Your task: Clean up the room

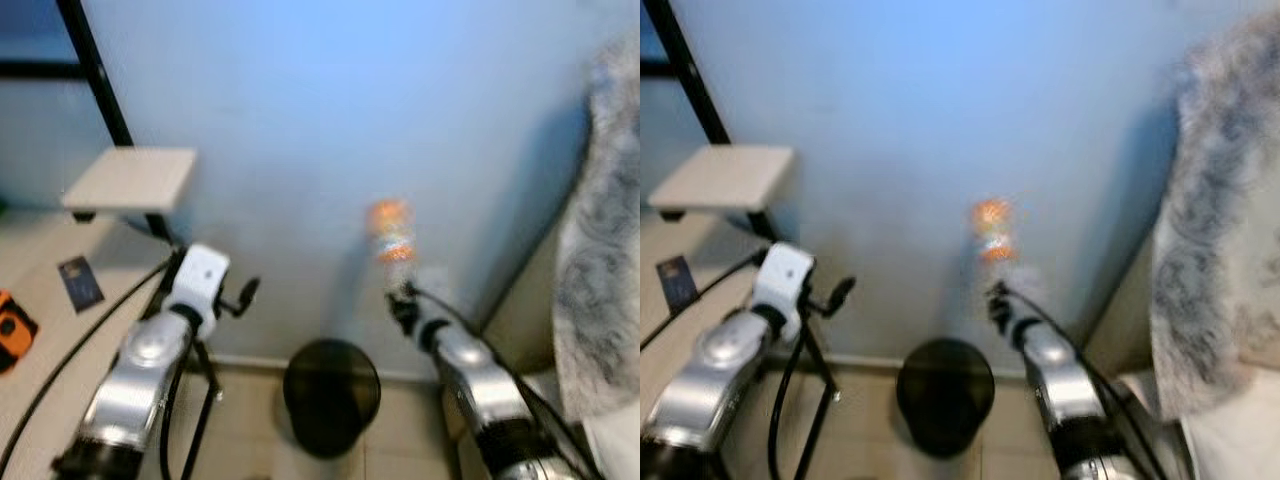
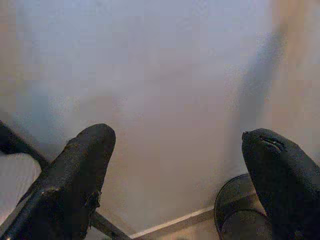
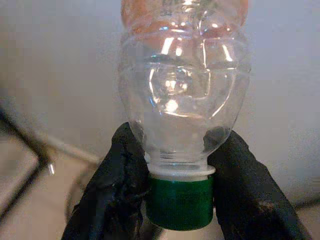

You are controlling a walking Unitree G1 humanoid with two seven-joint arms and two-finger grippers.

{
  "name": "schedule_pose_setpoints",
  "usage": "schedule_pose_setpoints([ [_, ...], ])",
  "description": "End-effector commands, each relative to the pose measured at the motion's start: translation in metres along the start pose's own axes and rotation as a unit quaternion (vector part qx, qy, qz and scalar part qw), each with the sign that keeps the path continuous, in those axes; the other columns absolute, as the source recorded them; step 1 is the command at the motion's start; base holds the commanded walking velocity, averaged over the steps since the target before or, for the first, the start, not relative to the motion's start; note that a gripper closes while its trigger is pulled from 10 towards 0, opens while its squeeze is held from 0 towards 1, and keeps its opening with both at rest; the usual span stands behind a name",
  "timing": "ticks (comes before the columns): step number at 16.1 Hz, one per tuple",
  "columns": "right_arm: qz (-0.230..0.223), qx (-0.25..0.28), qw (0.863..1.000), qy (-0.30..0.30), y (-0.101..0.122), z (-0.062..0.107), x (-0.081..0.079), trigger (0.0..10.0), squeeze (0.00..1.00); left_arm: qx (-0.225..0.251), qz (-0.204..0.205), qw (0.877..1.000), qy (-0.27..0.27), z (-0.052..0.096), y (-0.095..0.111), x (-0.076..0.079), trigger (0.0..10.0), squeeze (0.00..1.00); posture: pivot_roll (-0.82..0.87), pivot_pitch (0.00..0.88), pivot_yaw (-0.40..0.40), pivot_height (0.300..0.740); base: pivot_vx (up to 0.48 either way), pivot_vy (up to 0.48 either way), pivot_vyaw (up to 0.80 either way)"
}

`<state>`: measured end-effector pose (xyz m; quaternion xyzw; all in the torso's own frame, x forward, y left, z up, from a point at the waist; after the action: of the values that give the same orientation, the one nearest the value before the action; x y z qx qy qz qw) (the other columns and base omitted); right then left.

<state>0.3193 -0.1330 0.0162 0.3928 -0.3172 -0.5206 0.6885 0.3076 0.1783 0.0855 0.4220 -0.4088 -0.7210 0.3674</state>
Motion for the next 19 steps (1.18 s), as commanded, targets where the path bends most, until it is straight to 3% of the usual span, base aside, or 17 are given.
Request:
schedule_pose_setpoints([
  [1,0.033,-0.024,0.999,0.004,-0.012,0.003,0.013,10.0,0.00,0.016,-0.013,0.999,-0.027,-0.001,0.007,0.010,10.0,0.00,0.04,0.000,0.003,0.740,0.000,0.000,0.00],
  [2,0.040,-0.029,0.999,0.012,-0.015,0.003,0.013,10.0,0.00,0.016,-0.015,0.999,-0.033,0.000,0.007,0.011,10.0,0.00,0.04,0.000,0.003,0.740,0.000,0.000,0.00],
  [4,0.098,-0.059,0.992,0.048,-0.023,0.003,0.016,10.0,0.00,0.002,-0.035,0.995,-0.093,0.003,0.001,0.020,10.0,0.00,0.04,0.000,0.005,0.740,0.000,0.000,0.00],
  [5,0.106,-0.064,0.991,0.055,-0.024,0.002,0.017,10.0,0.00,-0.002,-0.043,0.992,-0.116,0.005,-0.001,0.023,10.0,0.00,0.04,0.000,0.003,0.740,0.000,0.000,0.00],
  [9,0.166,-0.098,0.978,0.079,-0.026,-0.012,0.011,10.0,0.00,-0.035,-0.118,0.967,-0.221,0.010,-0.012,0.030,10.0,0.00,0.03,0.000,0.001,0.740,0.000,0.000,0.00],
  [12,0.186,-0.122,0.973,0.056,-0.029,-0.020,0.005,10.0,0.00,-0.052,-0.147,0.948,-0.278,0.014,-0.017,0.034,10.0,0.00,0.03,0.000,-0.001,0.740,0.000,0.000,0.00],
  [16,0.169,-0.116,0.976,0.066,-0.021,-0.028,-0.016,10.0,0.00,-0.056,-0.157,0.946,-0.278,0.010,-0.018,0.029,10.0,0.00,0.03,0.000,0.001,0.740,0.000,0.000,0.00],
  [17,0.165,-0.115,0.977,0.074,-0.021,-0.029,-0.023,10.0,0.61,-0.056,-0.157,0.946,-0.277,0.010,-0.017,0.029,10.0,0.00,0.03,0.000,0.000,0.740,0.000,0.000,0.00],
  [18,0.164,-0.115,0.977,0.077,-0.021,-0.029,-0.027,10.0,1.00,-0.056,-0.158,0.946,-0.278,0.010,-0.017,0.029,10.0,0.00,0.04,0.000,-0.002,0.740,0.000,0.000,0.00],
  [19,0.167,-0.115,0.976,0.080,-0.021,-0.030,-0.030,10.0,1.00,-0.055,-0.157,0.946,-0.279,0.010,-0.017,0.029,10.0,0.00,0.04,0.000,-0.005,0.740,0.000,0.000,0.00],
])
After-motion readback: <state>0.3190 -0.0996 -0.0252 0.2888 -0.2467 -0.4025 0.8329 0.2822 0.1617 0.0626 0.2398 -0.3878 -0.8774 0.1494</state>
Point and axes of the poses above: a point about 5 cm out from each wrist's last joint towards the gripper, its own z axis pointing back from the gripper into the wrist, its own y axis along the axis of the wrist's last joint, x = y × z, the point moved 3 cm from there along -z, pointing out of the wrist towards the gripper, and after that the axes turned 4 degrees about -z, right-handed, at the moved point
